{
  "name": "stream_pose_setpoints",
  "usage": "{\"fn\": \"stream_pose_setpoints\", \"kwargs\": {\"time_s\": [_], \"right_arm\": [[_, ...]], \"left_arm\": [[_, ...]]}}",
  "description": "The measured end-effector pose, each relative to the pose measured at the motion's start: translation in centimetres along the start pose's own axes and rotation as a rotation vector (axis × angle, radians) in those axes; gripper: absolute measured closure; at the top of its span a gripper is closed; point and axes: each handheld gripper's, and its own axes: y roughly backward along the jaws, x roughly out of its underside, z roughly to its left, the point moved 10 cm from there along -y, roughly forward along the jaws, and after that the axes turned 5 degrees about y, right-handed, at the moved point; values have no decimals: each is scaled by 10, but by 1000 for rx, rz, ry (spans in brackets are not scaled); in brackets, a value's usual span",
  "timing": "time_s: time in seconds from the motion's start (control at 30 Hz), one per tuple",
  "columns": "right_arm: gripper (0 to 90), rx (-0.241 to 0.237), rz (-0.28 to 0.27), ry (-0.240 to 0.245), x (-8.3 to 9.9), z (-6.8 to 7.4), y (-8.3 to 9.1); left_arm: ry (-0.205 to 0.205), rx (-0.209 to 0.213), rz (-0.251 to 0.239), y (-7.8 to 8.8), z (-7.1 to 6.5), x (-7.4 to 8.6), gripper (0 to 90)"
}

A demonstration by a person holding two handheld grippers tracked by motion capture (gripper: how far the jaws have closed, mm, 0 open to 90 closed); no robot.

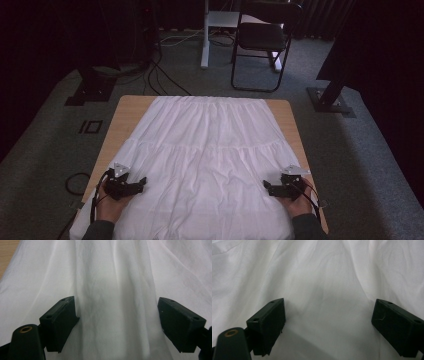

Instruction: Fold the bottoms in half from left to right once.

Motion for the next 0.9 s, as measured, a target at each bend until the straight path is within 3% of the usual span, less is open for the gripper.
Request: {"fn": "stream_pose_setpoints", "kwargs": {"time_s": [0.13,0.23,0.37,0.5,0.53,0.57,0.6,0.73,0.77,0.8,0.83,0.9], "right_arm": [[114,0,-1,0,0,0,0],[127,3,-3,-4,0,0,0],[128,4,-3,-3,0,-1,0],[128,4,-3,-3,0,0,0],[128,4,-3,-3,0,-1,0],[128,4,-3,-3,0,-1,0],[128,4,-3,-3,0,-1,0],[129,4,-3,-3,0,0,0],[128,4,-3,-3,0,-1,0],[128,4,-3,-3,0,-1,0],[128,4,-3,-3,0,-1,0],[128,4,-3,-3,0,-1,0]], "left_arm": [[6,-8,1,1,1,0,183],[4,-3,18,4,1,0,255],[4,13,-42,27,7,-14,255],[9,-12,-73,48,31,-28,261],[16,-17,-69,51,37,-28,281],[24,-3,-75,53,43,-29,368],[42,5,-81,55,51,-29,368],[116,-39,-29,44,78,-14,366],[128,-54,-2,39,82,-7,286],[134,-60,21,34,84,-1,286],[138,-72,30,31,86,3,210],[152,-93,56,26,91,13,161]]}}
